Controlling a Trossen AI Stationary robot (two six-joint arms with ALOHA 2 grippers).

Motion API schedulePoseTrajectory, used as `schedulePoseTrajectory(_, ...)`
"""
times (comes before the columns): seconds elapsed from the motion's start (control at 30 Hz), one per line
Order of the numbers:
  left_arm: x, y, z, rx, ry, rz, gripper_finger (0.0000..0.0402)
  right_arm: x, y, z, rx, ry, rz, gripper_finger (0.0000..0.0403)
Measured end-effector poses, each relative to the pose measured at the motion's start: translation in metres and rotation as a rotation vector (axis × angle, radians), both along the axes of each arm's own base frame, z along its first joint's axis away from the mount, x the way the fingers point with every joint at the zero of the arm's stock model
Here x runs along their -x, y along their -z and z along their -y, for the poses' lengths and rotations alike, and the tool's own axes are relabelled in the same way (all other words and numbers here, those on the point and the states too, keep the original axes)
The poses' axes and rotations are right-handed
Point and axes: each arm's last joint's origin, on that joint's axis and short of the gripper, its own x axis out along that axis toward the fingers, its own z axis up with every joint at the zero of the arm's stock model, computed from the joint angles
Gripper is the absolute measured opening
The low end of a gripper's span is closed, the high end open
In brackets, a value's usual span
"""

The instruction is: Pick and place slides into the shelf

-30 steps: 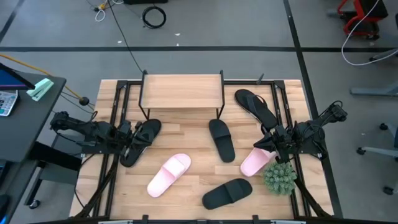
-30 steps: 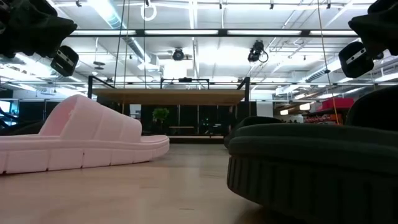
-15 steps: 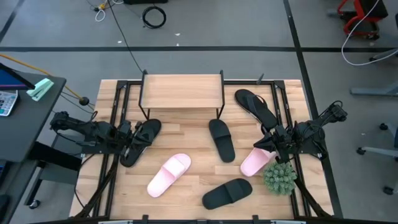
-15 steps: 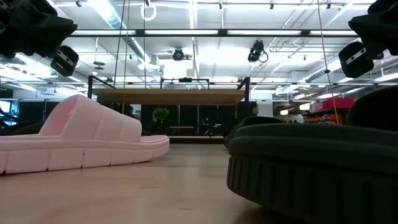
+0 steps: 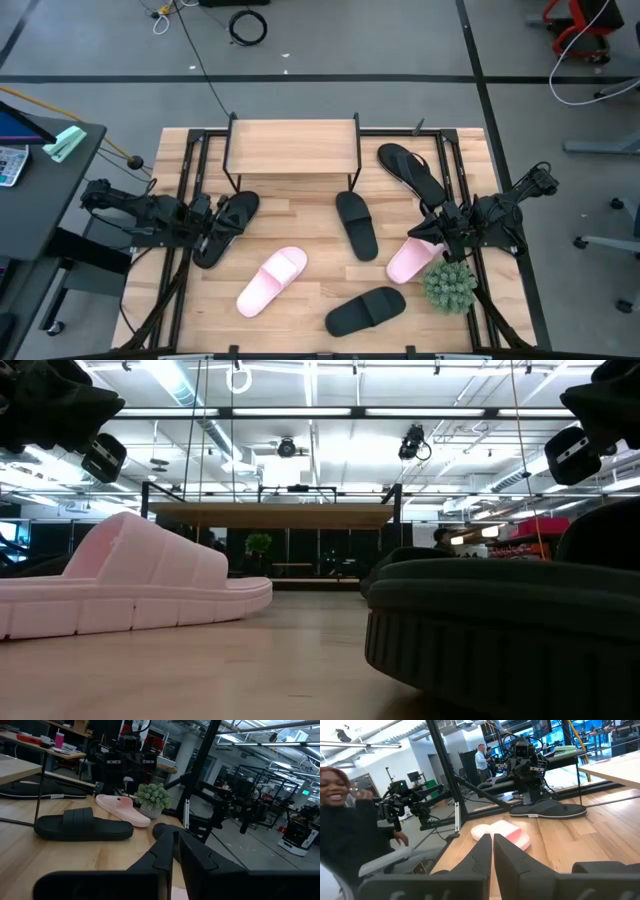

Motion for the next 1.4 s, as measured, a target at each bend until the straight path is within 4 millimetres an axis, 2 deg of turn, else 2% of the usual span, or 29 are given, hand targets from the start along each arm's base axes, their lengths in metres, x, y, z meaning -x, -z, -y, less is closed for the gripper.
schedulePoseTrajectory(0.37, 0.0, 0.0, 0.0, 0.0, 0.0, 0.0, 0.0023, 0.0, 0.0, 0.0, 0.0, 0.0, 0.0, 0.0025)
schedulePoseTrajectory(0.73, 0.0, 0.0, 0.0, 0.0, 0.0, 0.0, 0.0036, 0.0, 0.0, 0.0, 0.0, 0.0, 0.0, 0.0025)
schedulePoseTrajectory(1.07, 0.0003, -0.0037, -0.0004, -0.005, -0.007, 0.04, 0.002, 0.0, 0.0, 0.0, 0.0, 0.0, 0.0, 0.0025)
schedulePoseTrajectory(1.23, 0.0003, -0.0038, -0.0006, 0.052, -0.005, 0.03, 0.0016, -0.0001, 0.0007, 0.0, 0.248, 0.022, 0.049, 0.0025)
schedulePoseTrajectory(1.4, -0.0006, -0.0034, -0.0051, 0.019, -0.12, 0.032, 0.0022, 0.0, -0.0001, 0.0001, 0.346, 0.031, 0.08, 0.0025)
